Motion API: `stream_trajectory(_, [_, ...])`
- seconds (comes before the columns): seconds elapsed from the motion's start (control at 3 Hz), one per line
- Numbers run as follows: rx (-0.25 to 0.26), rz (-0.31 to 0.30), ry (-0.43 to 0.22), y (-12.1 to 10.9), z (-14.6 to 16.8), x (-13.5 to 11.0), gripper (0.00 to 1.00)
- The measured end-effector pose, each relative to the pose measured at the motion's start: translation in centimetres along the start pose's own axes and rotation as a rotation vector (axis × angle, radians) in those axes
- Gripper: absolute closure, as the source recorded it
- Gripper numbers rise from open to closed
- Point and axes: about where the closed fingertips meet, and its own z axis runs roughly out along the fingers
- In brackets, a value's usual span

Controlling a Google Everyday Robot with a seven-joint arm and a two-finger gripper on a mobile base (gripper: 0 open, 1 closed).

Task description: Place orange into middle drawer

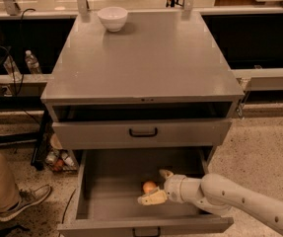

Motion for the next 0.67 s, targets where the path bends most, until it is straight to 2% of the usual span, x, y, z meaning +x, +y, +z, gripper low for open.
stream_trajectory(0.33, [0.109,0.014,-0.02,-2.4,-3.6,-0.4,0.0])
stream_trajectory(0.67, [0.247,0.028,-0.05,-6.0,-9.0,-1.0,0.0])
